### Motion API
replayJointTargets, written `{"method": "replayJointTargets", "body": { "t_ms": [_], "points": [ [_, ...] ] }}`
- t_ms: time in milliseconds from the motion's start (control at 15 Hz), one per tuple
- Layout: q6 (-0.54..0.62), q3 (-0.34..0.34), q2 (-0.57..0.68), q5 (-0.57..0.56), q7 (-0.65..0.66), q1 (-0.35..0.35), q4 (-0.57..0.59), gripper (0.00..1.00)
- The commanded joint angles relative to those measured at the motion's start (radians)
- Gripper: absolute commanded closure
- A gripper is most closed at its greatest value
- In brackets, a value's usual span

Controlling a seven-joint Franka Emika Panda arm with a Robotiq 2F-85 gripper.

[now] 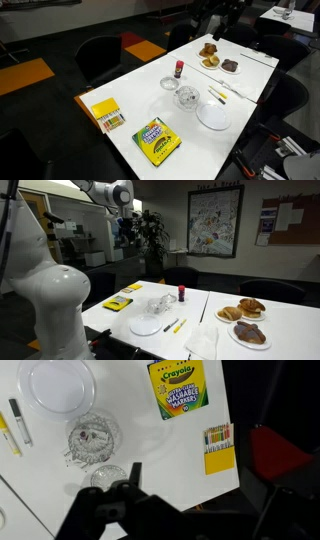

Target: Move the bottle to the left

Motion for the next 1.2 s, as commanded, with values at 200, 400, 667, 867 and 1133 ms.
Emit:
{"method": "replayJointTargets", "body": {
  "t_ms": [200, 400, 667, 867, 1133],
  "points": [
    [-0.002, -0.002, 0.001, -0.001, 0.001, 0.001, 0.002, 0.0],
    [-0.002, -0.002, 0.001, -0.001, 0.001, 0.001, 0.002, 0.0],
    [-0.032, -0.042, -0.025, 0.005, -0.045, -0.016, -0.027, 0.0],
    [-0.053, -0.111, -0.053, -0.005, -0.101, -0.051, -0.078, 0.0],
    [-0.014, -0.204, -0.053, -0.018, -0.244, -0.102, -0.15, 0.0]
  ]
}}
